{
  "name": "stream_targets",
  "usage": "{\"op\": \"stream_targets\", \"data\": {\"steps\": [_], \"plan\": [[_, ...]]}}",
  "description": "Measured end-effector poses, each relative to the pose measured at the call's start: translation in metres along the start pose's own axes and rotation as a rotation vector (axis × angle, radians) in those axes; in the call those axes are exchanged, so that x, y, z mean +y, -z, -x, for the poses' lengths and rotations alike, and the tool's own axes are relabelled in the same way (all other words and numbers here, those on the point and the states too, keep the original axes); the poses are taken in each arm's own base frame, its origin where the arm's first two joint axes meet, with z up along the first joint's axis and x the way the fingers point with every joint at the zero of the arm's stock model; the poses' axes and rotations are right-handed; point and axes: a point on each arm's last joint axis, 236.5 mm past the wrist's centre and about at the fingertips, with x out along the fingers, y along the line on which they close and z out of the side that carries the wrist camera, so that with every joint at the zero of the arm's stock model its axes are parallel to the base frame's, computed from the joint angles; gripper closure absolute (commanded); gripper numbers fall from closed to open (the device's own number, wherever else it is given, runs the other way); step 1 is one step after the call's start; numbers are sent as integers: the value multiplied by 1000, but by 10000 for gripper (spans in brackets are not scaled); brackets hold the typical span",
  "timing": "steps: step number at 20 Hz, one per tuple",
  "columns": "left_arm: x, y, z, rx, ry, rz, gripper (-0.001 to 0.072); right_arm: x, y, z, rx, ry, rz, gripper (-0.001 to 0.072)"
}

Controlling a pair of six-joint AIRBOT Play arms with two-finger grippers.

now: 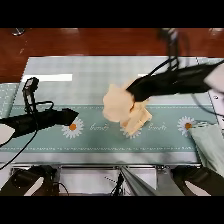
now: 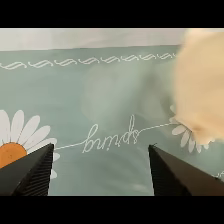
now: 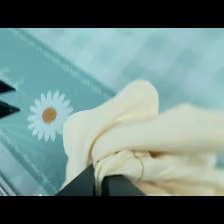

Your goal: Fold the shirts.

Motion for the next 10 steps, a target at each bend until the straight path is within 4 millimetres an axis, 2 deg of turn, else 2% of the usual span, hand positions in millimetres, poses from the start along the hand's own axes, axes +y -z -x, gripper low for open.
{"op": "stream_targets", "data": {"steps": [1,2,3,4,6,7,9,10], "plan": [[0,0,0,-1,0,0,5,2,16,-22,42,-25,-39,688],[0,0,0,-1,0,0,5,4,28,-40,78,-49,-70,531],[0,0,0,-1,1,-1,5,7,38,-55,108,-72,-96,141],[-1,0,0,-1,2,0,5,10,46,-67,129,-97,-123,94],[-2,2,-2,12,7,6,5,7,54,-81,157,-112,-149,94],[-2,6,-3,31,9,10,5,2,51,-82,153,-112,-165,94],[1,19,-4,92,2,18,5,-29,36,-69,122,-74,-204,94],[4,26,-4,123,-8,22,5,-53,29,-54,104,-40,-233,94]]}}
